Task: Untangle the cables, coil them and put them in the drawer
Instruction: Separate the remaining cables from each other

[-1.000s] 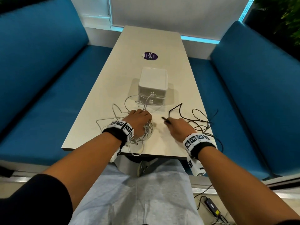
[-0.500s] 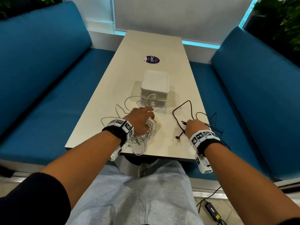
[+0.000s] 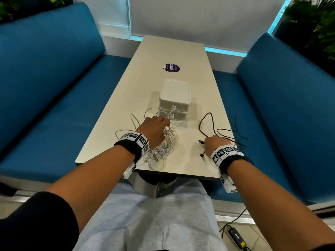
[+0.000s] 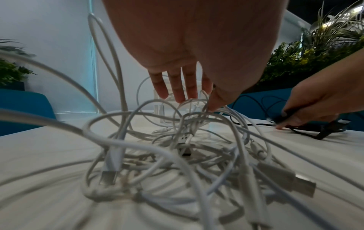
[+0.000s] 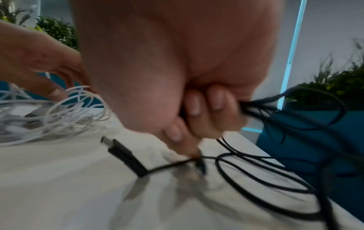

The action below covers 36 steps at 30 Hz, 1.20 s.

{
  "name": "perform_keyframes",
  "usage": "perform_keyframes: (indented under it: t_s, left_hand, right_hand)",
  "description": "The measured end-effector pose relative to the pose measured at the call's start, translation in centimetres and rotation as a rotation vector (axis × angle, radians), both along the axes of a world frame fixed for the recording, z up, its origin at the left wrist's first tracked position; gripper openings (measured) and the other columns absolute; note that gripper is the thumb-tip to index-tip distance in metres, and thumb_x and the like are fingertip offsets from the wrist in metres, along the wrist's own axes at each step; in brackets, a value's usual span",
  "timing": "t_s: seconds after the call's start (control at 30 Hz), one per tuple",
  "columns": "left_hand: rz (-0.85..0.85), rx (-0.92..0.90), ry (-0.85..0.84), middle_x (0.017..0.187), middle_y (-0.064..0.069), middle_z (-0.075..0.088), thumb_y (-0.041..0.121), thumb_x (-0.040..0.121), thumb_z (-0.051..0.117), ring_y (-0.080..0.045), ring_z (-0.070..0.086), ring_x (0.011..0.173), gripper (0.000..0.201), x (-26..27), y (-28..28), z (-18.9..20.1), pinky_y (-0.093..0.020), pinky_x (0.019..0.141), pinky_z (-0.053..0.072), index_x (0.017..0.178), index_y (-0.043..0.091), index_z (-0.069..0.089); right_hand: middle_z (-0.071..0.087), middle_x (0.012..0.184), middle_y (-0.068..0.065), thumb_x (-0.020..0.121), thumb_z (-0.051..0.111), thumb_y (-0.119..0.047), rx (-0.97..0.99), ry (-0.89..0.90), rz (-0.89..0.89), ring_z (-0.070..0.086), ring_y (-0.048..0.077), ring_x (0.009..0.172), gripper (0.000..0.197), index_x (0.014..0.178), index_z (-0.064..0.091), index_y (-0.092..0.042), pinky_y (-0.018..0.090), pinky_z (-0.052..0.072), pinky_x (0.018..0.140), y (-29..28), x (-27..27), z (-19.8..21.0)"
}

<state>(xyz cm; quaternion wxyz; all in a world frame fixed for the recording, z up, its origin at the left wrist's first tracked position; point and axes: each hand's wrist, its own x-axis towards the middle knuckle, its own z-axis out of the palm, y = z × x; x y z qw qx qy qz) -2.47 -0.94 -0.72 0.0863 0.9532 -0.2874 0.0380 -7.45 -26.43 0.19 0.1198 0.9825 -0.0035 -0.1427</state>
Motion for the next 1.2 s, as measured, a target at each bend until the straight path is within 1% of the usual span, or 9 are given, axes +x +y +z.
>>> perform_keyframes:
  t_s: [0.13,0.23,0.3,0.43,0.57,0.73,0.87,0.97,1.2]
  left_hand:
    - [-0.017,-0.048,0.129,0.128,0.0,0.05,0.01,0.087,0.055,-0.024,0.051,0.108,0.038,0.1,0.0,0.4,-0.037,0.089,0.04,0.122,0.02,0.046]
    - [-0.046,-0.149,0.21,0.13,0.001,0.05,0.006,0.091,0.054,-0.025,0.055,0.104,0.037,0.1,0.1,0.3,-0.038,0.086,0.047,0.125,0.02,0.046]
    - [-0.05,-0.21,0.157,0.126,0.002,0.048,0.01,0.093,0.056,-0.025,0.057,0.092,0.029,-0.1,0.0,0.3,-0.038,0.077,0.048,0.118,0.02,0.047]
    - [-0.037,-0.2,-0.023,0.106,0.0,0.05,0.018,0.089,0.064,-0.022,0.05,0.085,0.016,0.2,-0.1,0.6,-0.037,0.066,0.046,0.098,0.017,0.05]
    - [0.012,-0.077,0.192,0.077,0.008,0.057,0.036,0.089,0.061,-0.02,0.056,0.076,0.016,0.0,0.4,1.6,-0.03,0.063,0.039,0.081,0.024,0.053]
    - [-0.017,-0.011,0.305,0.061,0.004,0.057,0.04,0.075,0.067,-0.019,0.055,0.061,0.026,-0.7,1.3,1.6,-0.026,0.055,0.039,0.064,0.021,0.053]
    - [-0.006,0.07,0.394,0.074,0.007,0.059,0.04,0.064,0.071,-0.015,0.056,0.068,0.026,-1.0,1.7,1.3,-0.026,0.057,0.043,0.078,0.026,0.054]
    - [-0.031,0.128,0.321,0.073,0.007,0.054,0.029,0.07,0.07,-0.018,0.051,0.067,0.026,-1.4,1.5,0.7,-0.028,0.054,0.036,0.082,0.024,0.047]
    - [0.002,0.139,0.213,0.078,0.004,0.051,0.031,0.084,0.067,-0.023,0.052,0.076,0.027,-1.8,1.3,0.3,-0.031,0.06,0.033,0.086,0.024,0.041]
  right_hand:
    - [0.068,0.101,0.01,0.093,0.046,-0.014,-0.007,-0.048,-0.13,0.065,0.03,0.087,0.03,0.119,0.059,-0.01,0.036,0.053,0.074,-1.5,-0.5,0.5]
    - [0.064,0.096,0.008,0.094,0.043,-0.015,0.143,-0.099,-0.224,0.059,0.029,0.079,0.022,0.107,0.059,-0.009,0.034,0.047,0.068,-0.9,0.5,0.8]
    - [0.062,0.095,0.009,0.098,0.04,-0.019,0.284,-0.105,-0.229,0.059,0.03,0.08,0.023,0.107,0.058,-0.009,0.036,0.048,0.068,0.3,1.1,0.9]
    - [0.065,0.103,0.013,0.101,0.034,-0.031,0.557,-0.1,-0.13,0.062,0.035,0.089,0.027,0.109,0.056,-0.018,0.041,0.052,0.078,2.5,1.3,0.3]
    - [0.064,0.096,0.003,0.101,0.034,-0.027,0.652,-0.03,-0.007,0.061,0.029,0.086,0.021,0.098,0.054,-0.026,0.036,0.048,0.074,4.5,0.9,-0.2]
    - [0.067,0.099,0.006,0.103,0.035,-0.026,0.717,0.062,0.021,0.061,0.029,0.091,0.032,0.097,0.064,-0.014,0.036,0.047,0.083,6.3,0.2,-0.6]
    - [0.066,0.087,0.009,0.099,0.043,-0.033,0.725,0.07,0.091,0.06,0.027,0.08,0.029,0.086,0.062,-0.015,0.036,0.043,0.07,7.3,-0.4,-0.8]
    - [0.066,0.084,0.011,0.093,0.052,-0.033,0.747,0.073,0.121,0.06,0.028,0.078,0.022,0.086,0.062,-0.015,0.036,0.044,0.067,8.1,-0.6,-0.5]
    - [0.065,0.075,0.006,0.079,0.066,-0.036,0.69,0.135,0.158,0.061,0.025,0.072,0.021,0.08,0.067,-0.015,0.028,0.042,0.057,10.3,-0.8,-0.8]
